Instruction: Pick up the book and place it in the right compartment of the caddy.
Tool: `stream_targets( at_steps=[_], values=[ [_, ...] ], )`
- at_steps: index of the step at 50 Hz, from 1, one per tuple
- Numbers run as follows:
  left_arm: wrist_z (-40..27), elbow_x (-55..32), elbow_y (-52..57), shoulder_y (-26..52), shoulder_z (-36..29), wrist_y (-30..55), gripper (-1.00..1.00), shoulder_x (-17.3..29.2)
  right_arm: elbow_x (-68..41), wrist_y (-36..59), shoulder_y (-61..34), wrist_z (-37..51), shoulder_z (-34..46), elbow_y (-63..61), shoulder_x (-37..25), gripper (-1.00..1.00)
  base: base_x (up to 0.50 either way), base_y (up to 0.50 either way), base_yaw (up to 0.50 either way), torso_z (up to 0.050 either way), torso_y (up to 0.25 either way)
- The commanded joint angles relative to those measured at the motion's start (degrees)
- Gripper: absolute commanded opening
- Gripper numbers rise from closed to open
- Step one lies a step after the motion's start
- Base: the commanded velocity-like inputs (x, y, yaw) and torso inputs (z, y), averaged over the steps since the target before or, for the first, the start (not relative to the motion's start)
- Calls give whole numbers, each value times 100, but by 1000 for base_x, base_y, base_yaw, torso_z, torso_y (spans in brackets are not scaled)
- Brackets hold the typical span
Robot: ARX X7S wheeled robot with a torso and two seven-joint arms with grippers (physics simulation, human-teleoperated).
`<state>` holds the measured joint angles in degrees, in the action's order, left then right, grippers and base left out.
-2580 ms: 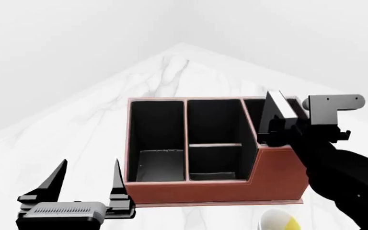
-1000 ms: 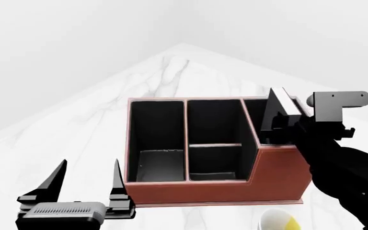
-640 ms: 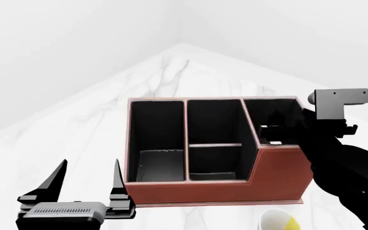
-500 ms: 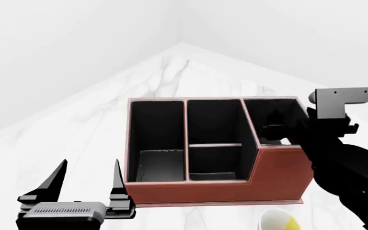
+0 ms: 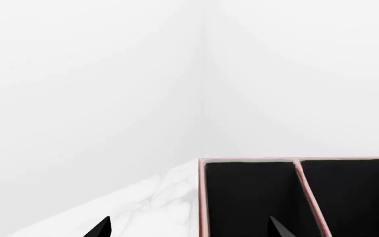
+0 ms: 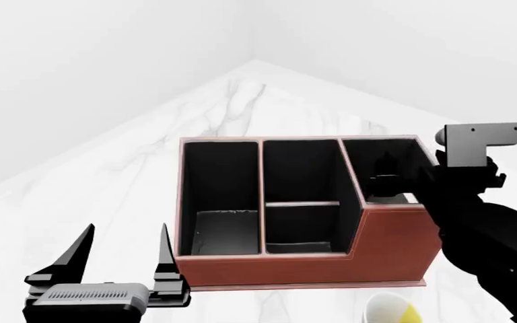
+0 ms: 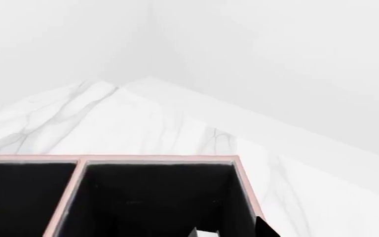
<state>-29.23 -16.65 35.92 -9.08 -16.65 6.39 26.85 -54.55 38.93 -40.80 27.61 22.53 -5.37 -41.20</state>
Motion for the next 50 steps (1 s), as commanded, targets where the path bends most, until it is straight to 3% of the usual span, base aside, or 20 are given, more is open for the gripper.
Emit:
stream_targets(
  at_steps=[1, 11, 14, 16, 19, 38, 50],
  values=[
    [-12, 3, -6, 4, -14, -7, 100, 7, 10, -30, 25, -15, -2, -6, -5, 100, 0, 0, 0, 0, 0],
    [-26, -3, -1, 10, -20, 0, 100, 13, -4, -75, 62, 3, -39, -53, -18, 100, 0, 0, 0, 0, 0],
    [-25, -10, 10, 8, -20, -8, 100, 18, 266, -783, 239, 17, -299, -290, 8, 100, 0, 0, 0, 0, 0],
    [-14, -28, 19, 4, -19, -30, 100, 21, 839, -2200, 612, 22, -875, -911, 37, 100, 0, 0, 0, 0, 0],
    [-18, -23, 13, 5, -20, -33, 100, 24, 674, -2472, 766, 40, -1202, -1418, -99, 100, 0, 0, 0, 0, 3],
    [-56, -18, 52, -6, -10, -50, 100, 54, -207, -2763, 1535, 580, -2716, -3195, -1181, 100, 0, 0, 0, 0, 0],
    [-75, -21, 56, -15, -7, -63, 100, 67, -534, -2908, 2072, 684, -3426, -3513, -1409, 100, 0, 0, 0, 0, 0]
  ],
)
